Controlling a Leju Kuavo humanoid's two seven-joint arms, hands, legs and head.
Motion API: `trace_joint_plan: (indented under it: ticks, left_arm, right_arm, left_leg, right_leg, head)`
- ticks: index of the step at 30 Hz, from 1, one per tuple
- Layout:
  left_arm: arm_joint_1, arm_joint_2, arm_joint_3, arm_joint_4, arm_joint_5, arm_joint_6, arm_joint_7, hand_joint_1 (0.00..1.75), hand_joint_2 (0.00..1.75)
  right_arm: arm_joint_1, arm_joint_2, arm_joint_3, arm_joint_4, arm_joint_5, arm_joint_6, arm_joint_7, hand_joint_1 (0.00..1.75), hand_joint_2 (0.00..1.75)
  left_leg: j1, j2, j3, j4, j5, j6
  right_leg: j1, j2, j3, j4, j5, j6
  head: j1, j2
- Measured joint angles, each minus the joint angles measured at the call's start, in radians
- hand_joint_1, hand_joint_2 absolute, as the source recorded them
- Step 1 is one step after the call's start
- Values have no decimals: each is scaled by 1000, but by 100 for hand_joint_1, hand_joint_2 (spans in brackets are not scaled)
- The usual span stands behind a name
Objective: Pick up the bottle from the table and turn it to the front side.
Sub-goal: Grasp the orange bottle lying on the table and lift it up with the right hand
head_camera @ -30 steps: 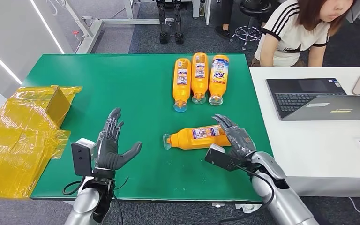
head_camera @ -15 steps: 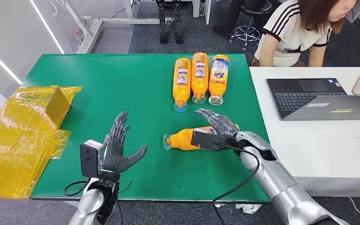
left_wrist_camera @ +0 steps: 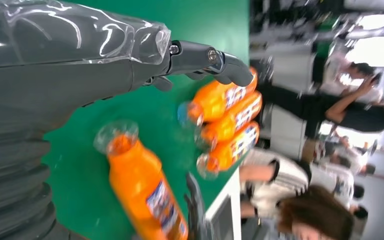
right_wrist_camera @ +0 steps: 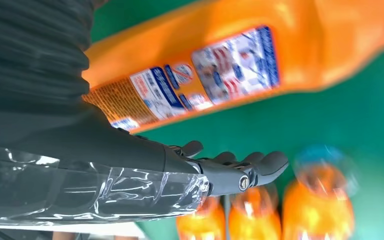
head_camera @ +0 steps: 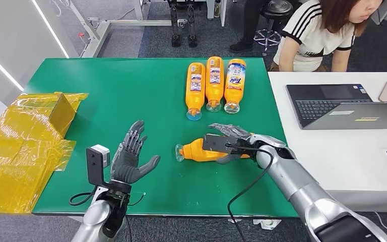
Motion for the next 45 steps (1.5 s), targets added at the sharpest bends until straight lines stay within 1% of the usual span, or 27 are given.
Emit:
trace_joint_plan:
  ticks: [3, 9, 16, 25, 29, 30, 33, 34, 39, 45]
  left_arm:
    - [-10, -2, 0, 9, 48, -37, 28, 0, 175]
    - [-19, -6, 1, 15, 69, -43, 41, 0, 175]
    - [5, -7, 6, 14, 57, -38, 41, 0, 175]
    - [32, -7, 14, 12, 49, -31, 41, 0, 175]
    - [38, -7, 20, 10, 47, -29, 41, 0, 175]
    - [40, -7, 21, 8, 46, -28, 41, 0, 175]
    - [45, -7, 24, 3, 46, -25, 41, 0, 175]
    - [47, -7, 24, 2, 46, -24, 41, 0, 175]
    - [59, -7, 25, -8, 45, -19, 41, 0, 175]
    - [83, -7, 32, -36, 37, -10, 41, 0, 175]
  right_arm:
    - [-60, 3, 39, 83, -25, 56, 29, 0, 175]
    - [-126, 16, 110, 199, -53, 78, 62, 0, 175]
    - [-134, 16, 169, 265, -53, 76, 69, 0, 175]
    - [-141, 16, 219, 291, -49, 80, 70, 0, 175]
    - [-144, 16, 238, 296, -38, 66, 75, 5, 175]
    - [-144, 16, 241, 296, -36, 64, 76, 41, 175]
    - [-146, 16, 250, 296, -32, 55, 78, 168, 175]
    - [-147, 16, 253, 296, -32, 54, 78, 175, 175]
    - [-155, 16, 260, 296, -29, 42, 82, 175, 175]
    - [-153, 8, 265, 274, -29, 0, 90, 175, 175]
  left_leg:
    - [0, 0, 0, 0, 1, 0]
    - [0, -1, 0, 0, 1, 0]
    - [0, -1, 0, 0, 0, 0]
    - [0, -1, 0, 0, 1, 0]
    - [0, -1, 0, 0, 1, 0]
    - [0, -1, 0, 0, 1, 0]
    - [0, -1, 0, 0, 1, 0]
    - [0, -1, 0, 0, 1, 0]
    - [0, -1, 1, 0, 1, 0]
    - [0, -1, 1, 0, 1, 0]
  right_leg:
    - [0, 0, 0, 0, 0, 0]
    - [0, -1, 0, 0, 1, 0]
    - [0, -1, 0, 0, 0, 1]
    - [0, -1, 0, 0, 1, 1]
    - [0, -1, 0, 0, 1, 1]
    - [0, -1, 0, 0, 1, 1]
    - [0, 0, 0, 0, 1, 1]
    - [0, 0, 0, 0, 1, 1]
    - [0, 0, 0, 0, 1, 1]
    - [0, 0, 0, 0, 1, 1]
  head:
    - [0, 0]
    - [0, 0]
    - [0, 0]
    - [0, 0]
    - [0, 0]
    - [0, 0]
    - [0, 0]
    - [0, 0]
    - [0, 0]
    - [0, 0]
